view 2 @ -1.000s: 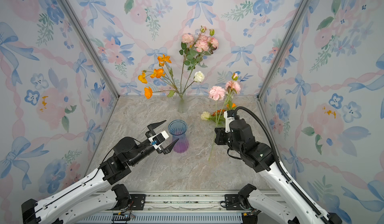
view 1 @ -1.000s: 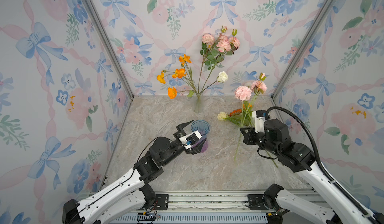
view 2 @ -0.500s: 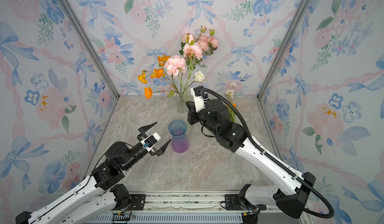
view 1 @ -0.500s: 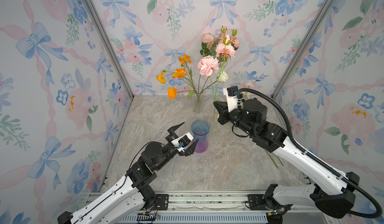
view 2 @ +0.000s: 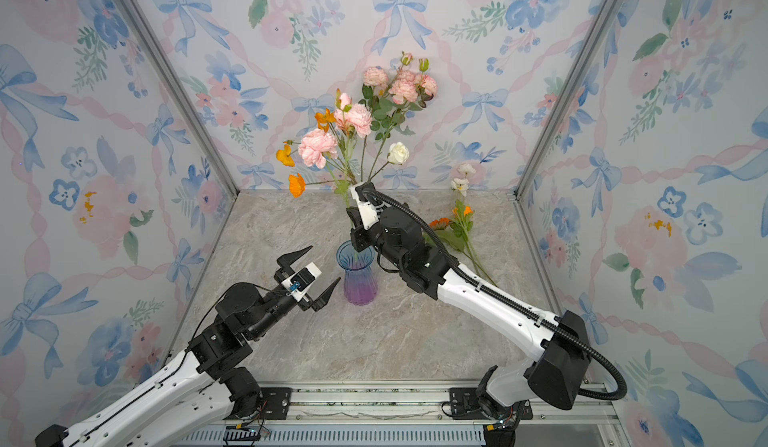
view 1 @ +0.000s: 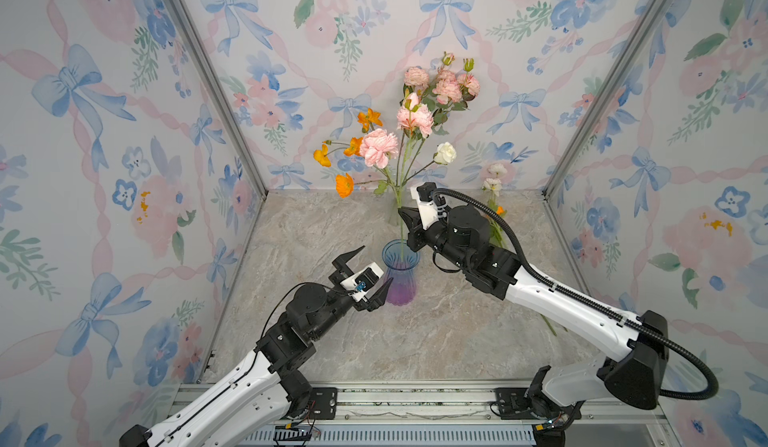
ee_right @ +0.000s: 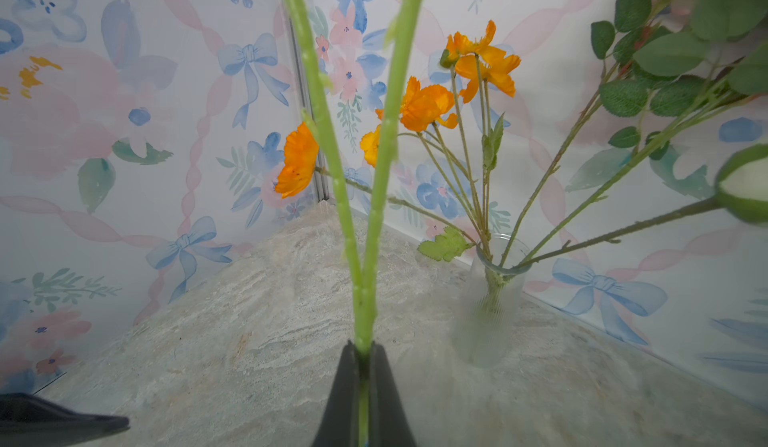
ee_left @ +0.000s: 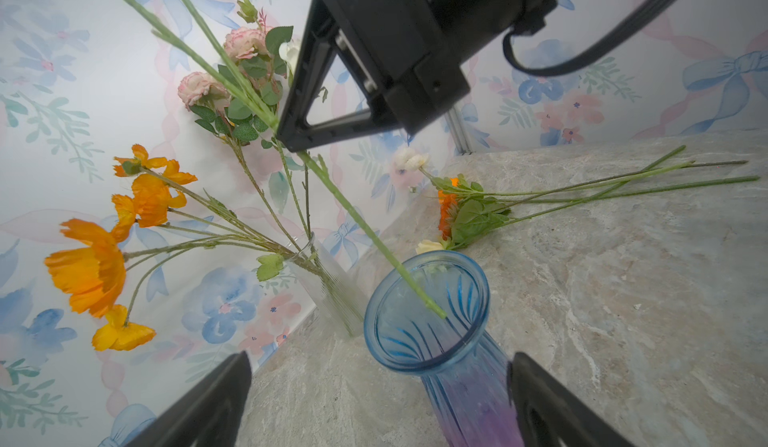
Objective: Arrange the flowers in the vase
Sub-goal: 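Carry the pink carnations over the blue-purple vase and lower stems in with right gripper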
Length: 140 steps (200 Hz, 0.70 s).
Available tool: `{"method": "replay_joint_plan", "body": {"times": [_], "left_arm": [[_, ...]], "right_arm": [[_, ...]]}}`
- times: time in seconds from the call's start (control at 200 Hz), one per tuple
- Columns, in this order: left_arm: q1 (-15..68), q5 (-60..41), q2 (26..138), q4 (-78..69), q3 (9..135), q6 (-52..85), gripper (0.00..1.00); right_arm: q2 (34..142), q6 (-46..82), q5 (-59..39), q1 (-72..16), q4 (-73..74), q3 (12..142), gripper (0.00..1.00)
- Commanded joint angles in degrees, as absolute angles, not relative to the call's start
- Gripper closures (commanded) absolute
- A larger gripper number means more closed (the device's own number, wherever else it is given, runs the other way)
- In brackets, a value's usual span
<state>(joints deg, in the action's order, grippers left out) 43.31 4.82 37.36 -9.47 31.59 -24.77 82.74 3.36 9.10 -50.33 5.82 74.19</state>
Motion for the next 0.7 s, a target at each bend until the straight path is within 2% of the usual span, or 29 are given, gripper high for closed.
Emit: {"method": "replay_joint_plan", "body": {"times": [0.0, 0.405, 0.695], "left_arm": [[42.98, 3.45, 37.34, -11.67, 30.97, -23.33, 0.02], [42.98, 3.59, 37.77, -11.42, 30.93, -23.38, 0.02], [42.99, 3.28, 38.04, -11.35, 30.91, -23.47, 0.02]], "right_arm": [[83.40, 2.84, 10.28, -51.98, 10.17, 72.58, 1.00], [83.94, 3.21, 14.73, -54.83, 15.63, 63.08, 1.00], [84.90, 5.03, 15.97, -55.59, 15.19, 60.94, 1.00]]}}
